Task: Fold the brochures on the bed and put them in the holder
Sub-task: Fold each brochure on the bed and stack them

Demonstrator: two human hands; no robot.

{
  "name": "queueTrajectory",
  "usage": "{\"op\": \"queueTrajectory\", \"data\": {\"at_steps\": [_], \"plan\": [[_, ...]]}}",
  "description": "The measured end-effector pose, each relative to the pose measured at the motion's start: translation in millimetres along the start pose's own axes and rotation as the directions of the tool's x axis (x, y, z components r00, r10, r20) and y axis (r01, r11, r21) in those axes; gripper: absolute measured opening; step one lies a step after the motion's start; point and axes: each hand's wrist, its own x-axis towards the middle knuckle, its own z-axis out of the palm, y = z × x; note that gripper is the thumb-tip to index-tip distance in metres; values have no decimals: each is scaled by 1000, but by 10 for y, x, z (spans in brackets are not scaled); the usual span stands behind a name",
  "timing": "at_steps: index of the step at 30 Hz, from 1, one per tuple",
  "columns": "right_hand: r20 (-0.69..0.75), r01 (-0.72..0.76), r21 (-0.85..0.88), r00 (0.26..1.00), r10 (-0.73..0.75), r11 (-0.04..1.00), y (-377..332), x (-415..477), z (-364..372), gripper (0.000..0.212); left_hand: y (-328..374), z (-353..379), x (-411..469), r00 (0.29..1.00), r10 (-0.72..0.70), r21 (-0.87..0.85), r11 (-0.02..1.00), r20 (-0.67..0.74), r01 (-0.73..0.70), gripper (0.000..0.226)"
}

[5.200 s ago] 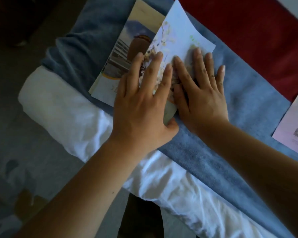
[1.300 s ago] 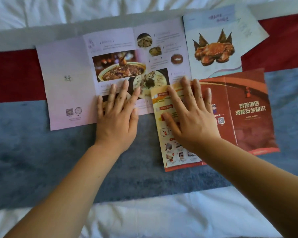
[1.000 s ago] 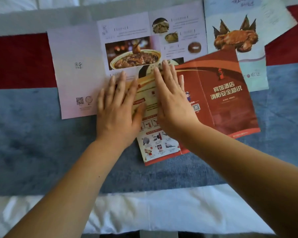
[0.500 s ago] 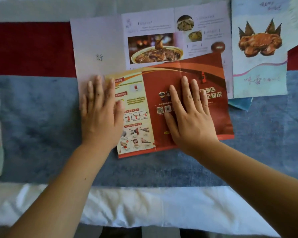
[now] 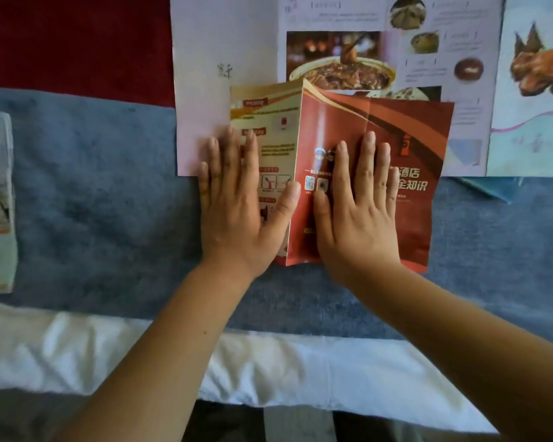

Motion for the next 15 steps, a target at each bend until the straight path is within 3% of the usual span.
{"op": "queueTrajectory", "data": {"at_steps": [3,7,10,15], "plan": [[49,25,-4,998,-25,1000,-16,-17,-57,68,60,-33,-13,999,12,-134,991,31,-8,97],[68,69,-9,995,-68,998,-14,-29,-88,68,131,-87,-17,997,25,-213,977,71,-9,75],[58,98,44,993,-100,994,-23,-21,-111,64,118,-157,18,995,57,-199,979,78,-40,50],[85,196,55,976,-200,979,-127,-25,-134,59,35,-289,-14,998,55,-148,988,23,-51,42]]}}
